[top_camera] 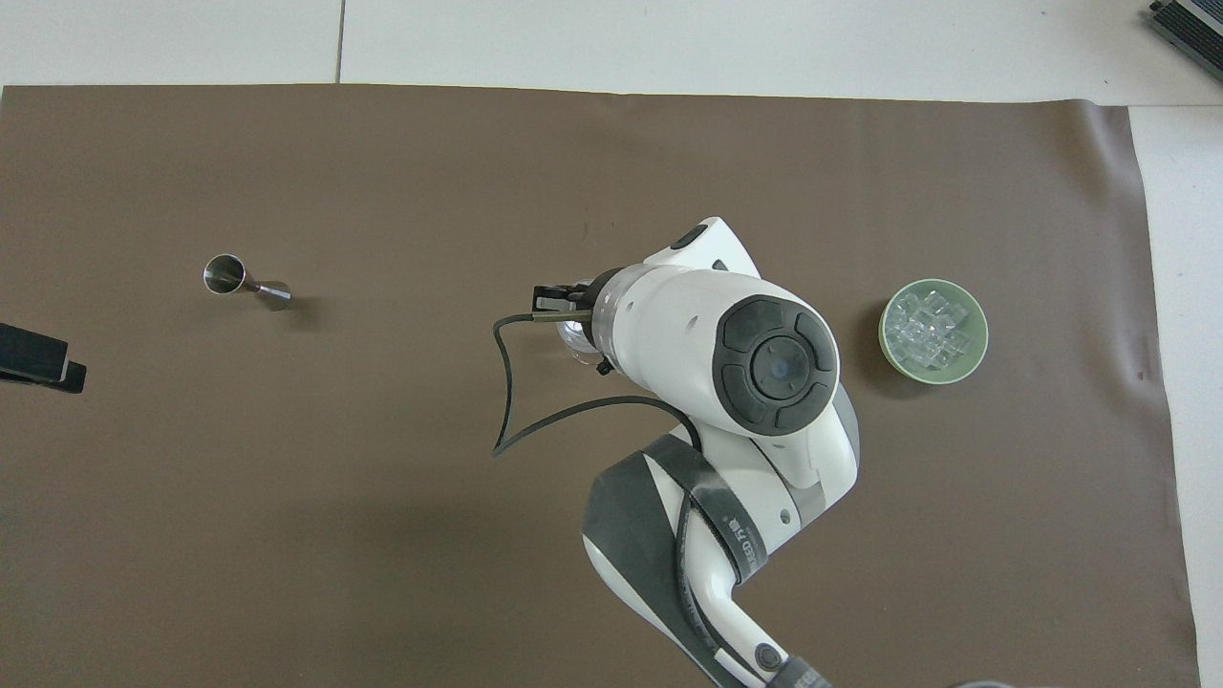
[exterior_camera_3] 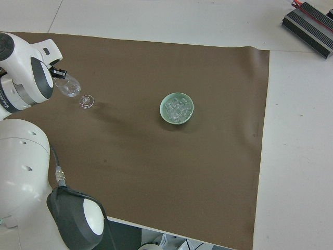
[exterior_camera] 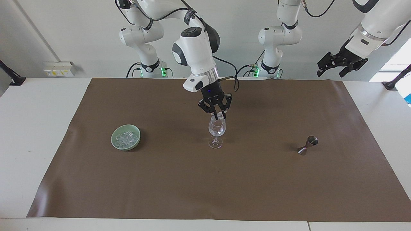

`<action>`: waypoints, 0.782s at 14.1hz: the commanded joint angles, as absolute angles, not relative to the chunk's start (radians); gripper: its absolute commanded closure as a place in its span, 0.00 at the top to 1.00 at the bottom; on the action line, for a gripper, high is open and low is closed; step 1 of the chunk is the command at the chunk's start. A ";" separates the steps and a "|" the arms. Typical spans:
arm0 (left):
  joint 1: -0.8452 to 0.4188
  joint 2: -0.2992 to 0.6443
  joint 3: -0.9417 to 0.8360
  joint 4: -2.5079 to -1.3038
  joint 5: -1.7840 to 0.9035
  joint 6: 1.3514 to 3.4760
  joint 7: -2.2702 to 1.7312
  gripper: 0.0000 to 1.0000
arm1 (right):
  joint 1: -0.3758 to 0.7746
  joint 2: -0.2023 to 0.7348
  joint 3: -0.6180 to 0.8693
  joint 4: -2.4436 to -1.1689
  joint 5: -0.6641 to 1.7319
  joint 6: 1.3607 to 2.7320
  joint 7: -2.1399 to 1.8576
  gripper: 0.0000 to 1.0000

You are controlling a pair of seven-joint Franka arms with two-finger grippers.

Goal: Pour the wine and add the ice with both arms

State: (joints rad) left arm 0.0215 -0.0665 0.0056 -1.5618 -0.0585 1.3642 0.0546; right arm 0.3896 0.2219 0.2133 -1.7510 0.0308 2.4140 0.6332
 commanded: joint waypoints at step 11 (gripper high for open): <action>0.029 -0.091 -0.002 -1.585 -0.040 1.359 0.046 1.00 | 0.387 0.227 0.216 -1.758 -0.012 2.433 0.624 1.00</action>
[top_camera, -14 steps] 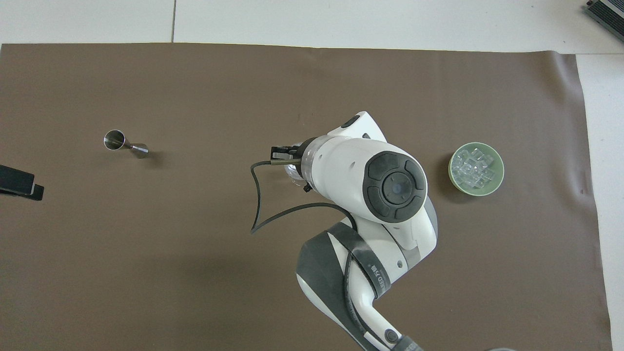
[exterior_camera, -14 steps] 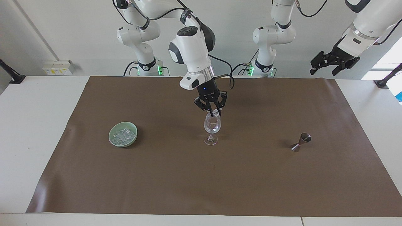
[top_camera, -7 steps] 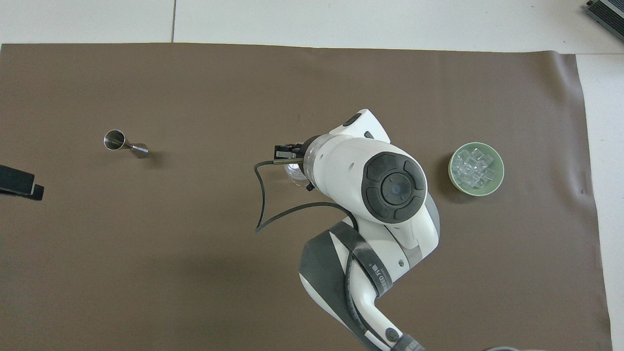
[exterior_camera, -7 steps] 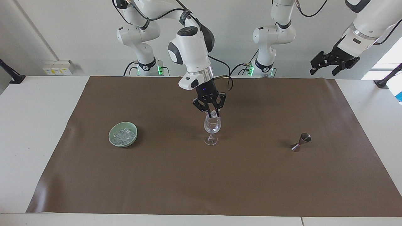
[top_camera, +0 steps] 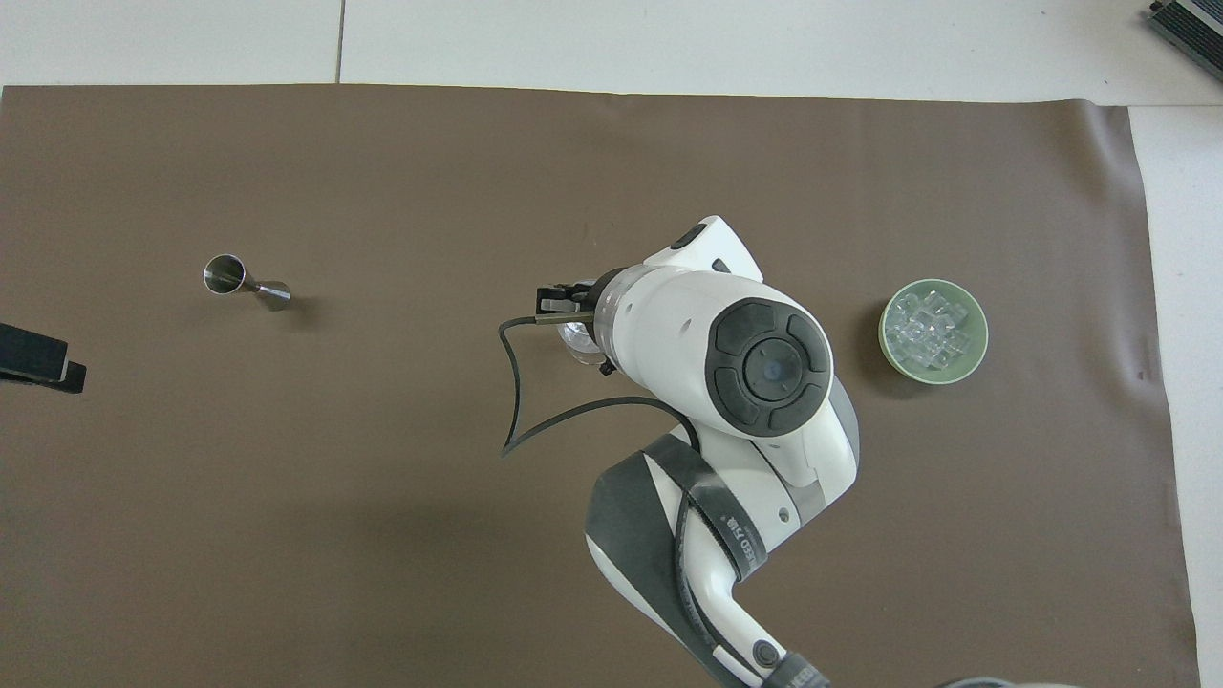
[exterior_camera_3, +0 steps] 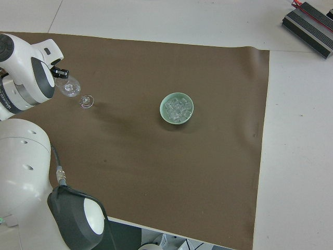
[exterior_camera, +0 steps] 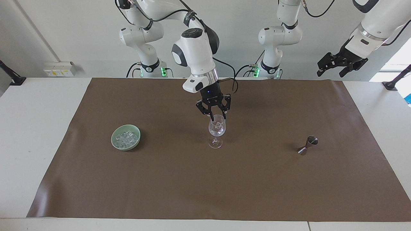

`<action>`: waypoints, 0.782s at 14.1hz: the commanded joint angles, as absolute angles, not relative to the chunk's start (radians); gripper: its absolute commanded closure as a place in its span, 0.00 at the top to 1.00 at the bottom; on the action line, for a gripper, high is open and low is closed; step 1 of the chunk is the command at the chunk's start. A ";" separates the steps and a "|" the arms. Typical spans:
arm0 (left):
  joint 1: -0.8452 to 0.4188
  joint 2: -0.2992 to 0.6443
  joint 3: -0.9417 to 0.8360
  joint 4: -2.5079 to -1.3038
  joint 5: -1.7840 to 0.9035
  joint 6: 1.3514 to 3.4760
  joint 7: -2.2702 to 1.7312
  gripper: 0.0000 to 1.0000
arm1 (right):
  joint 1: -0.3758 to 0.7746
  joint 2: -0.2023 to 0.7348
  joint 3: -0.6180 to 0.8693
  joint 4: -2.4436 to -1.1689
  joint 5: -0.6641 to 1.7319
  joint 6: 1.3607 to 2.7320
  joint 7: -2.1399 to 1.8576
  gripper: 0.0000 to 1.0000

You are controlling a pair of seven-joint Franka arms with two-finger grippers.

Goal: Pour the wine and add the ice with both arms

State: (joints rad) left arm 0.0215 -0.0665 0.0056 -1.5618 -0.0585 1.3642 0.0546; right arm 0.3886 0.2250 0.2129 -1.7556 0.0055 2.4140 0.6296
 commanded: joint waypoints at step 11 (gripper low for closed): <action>0.029 -0.091 -0.002 -1.585 -0.041 1.359 0.046 1.00 | 0.327 0.105 0.156 -1.710 -0.179 2.168 0.609 1.00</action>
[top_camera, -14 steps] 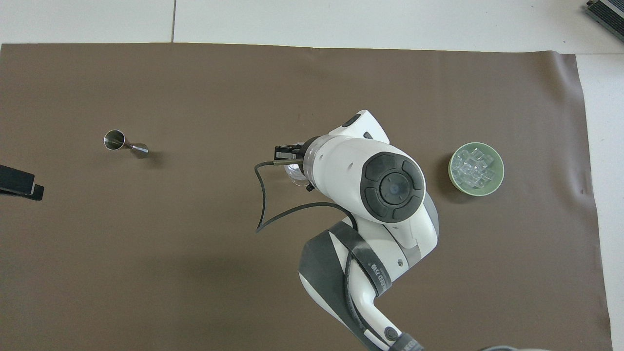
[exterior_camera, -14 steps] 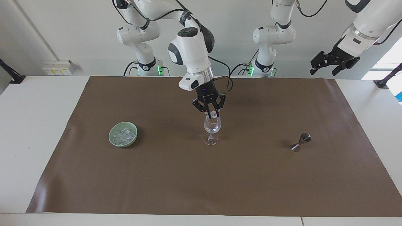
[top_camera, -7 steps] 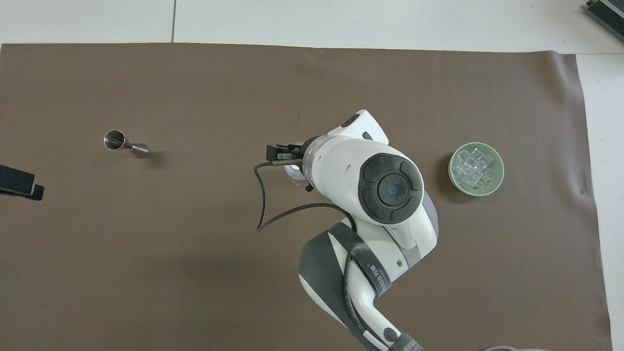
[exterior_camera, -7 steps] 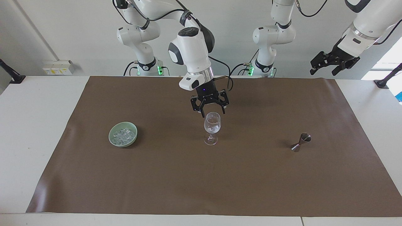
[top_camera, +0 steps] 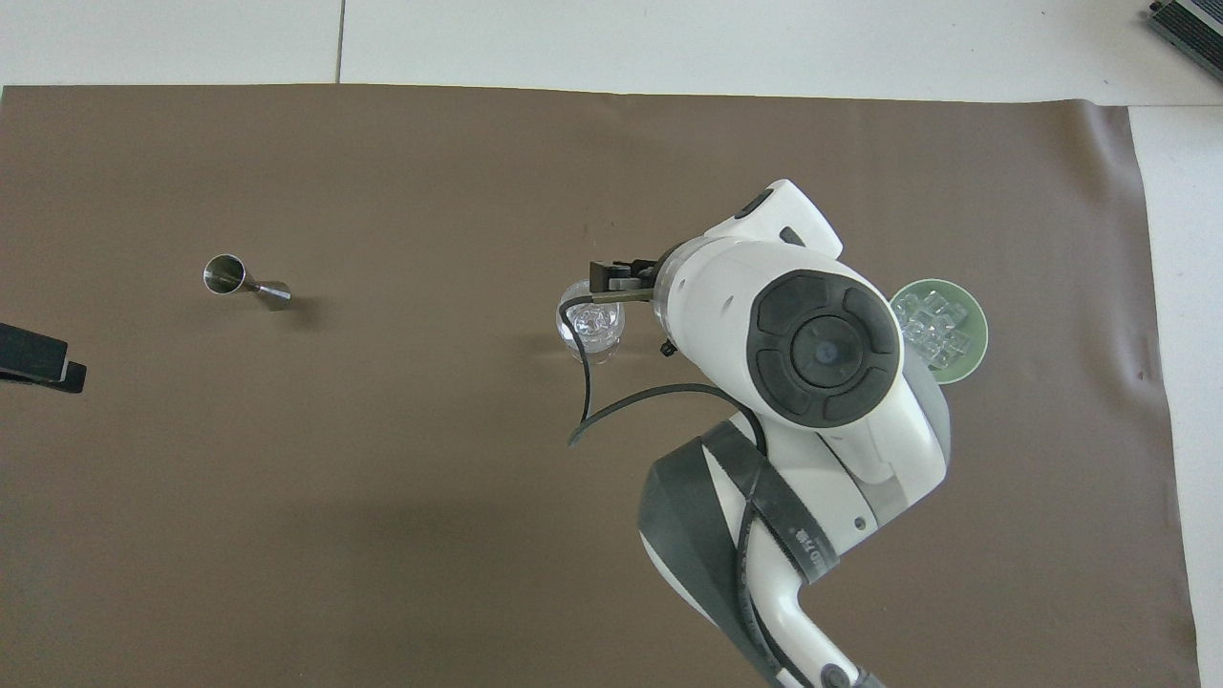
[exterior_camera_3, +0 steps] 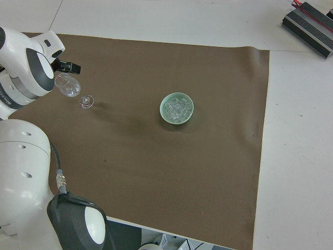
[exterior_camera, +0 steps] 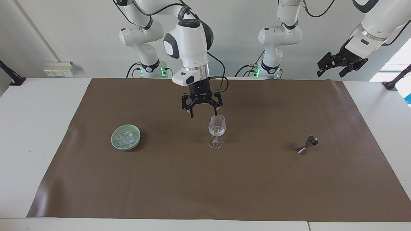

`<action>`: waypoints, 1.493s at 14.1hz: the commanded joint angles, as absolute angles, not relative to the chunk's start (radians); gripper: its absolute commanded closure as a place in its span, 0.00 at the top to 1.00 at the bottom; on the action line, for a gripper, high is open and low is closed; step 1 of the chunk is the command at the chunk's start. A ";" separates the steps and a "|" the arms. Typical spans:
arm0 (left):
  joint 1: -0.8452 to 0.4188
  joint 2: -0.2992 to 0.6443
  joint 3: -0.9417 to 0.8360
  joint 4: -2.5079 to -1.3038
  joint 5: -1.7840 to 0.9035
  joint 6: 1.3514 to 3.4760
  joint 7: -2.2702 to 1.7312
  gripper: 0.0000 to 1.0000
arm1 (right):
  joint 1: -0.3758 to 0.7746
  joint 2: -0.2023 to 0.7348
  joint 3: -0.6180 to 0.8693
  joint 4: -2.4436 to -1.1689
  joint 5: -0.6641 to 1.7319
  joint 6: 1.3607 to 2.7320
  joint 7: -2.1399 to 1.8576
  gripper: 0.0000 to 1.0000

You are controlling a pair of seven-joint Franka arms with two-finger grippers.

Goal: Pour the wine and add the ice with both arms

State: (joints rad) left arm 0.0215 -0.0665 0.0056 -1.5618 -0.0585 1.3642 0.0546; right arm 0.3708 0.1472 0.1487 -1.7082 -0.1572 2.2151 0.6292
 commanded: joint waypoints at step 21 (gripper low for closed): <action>0.029 -0.091 -0.002 -1.585 -0.041 1.359 0.046 1.00 | 0.081 -0.078 0.014 -1.652 -0.028 1.652 0.230 1.00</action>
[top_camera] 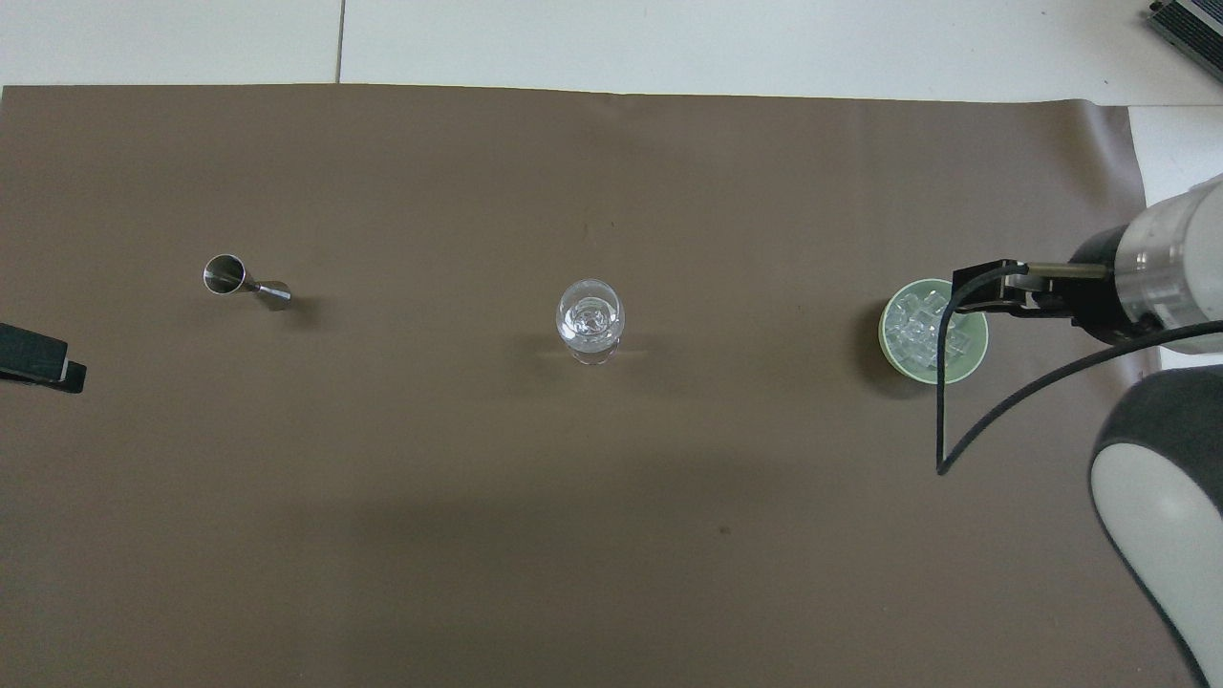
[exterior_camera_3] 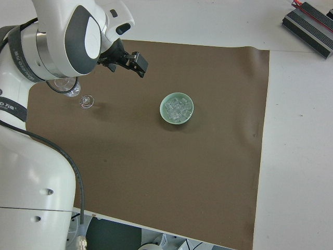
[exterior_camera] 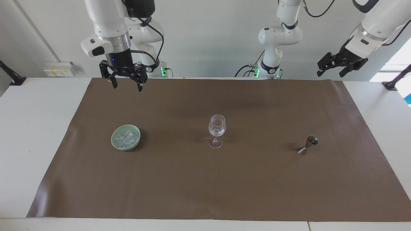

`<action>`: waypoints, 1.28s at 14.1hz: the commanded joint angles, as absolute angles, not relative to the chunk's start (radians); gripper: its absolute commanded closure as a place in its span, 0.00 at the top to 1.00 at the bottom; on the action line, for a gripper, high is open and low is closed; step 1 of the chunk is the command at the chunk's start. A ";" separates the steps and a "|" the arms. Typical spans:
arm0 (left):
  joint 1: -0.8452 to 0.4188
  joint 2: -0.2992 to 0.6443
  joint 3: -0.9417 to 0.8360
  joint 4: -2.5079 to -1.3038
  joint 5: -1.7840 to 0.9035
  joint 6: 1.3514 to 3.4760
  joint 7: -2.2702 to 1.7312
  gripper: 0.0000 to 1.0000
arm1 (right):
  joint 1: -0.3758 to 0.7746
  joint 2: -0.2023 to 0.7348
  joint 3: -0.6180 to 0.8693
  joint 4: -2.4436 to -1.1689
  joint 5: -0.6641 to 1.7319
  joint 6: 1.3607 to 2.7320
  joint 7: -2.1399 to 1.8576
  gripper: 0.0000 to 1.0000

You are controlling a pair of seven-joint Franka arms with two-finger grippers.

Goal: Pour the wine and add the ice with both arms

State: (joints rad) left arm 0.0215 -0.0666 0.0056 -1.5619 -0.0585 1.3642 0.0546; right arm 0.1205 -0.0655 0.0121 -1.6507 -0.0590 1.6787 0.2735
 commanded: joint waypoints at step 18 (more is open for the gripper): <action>0.029 -0.091 -0.002 -1.585 -0.040 1.359 0.046 1.00 | 0.012 -0.114 -0.081 -1.641 -0.006 1.566 0.061 1.00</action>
State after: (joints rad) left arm 0.0215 -0.0666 0.0056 -1.5619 -0.0585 1.3642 0.0545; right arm 0.0313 -0.1010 -0.0757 -1.6372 -0.0265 1.5738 0.1081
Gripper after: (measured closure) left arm 0.000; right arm 0.000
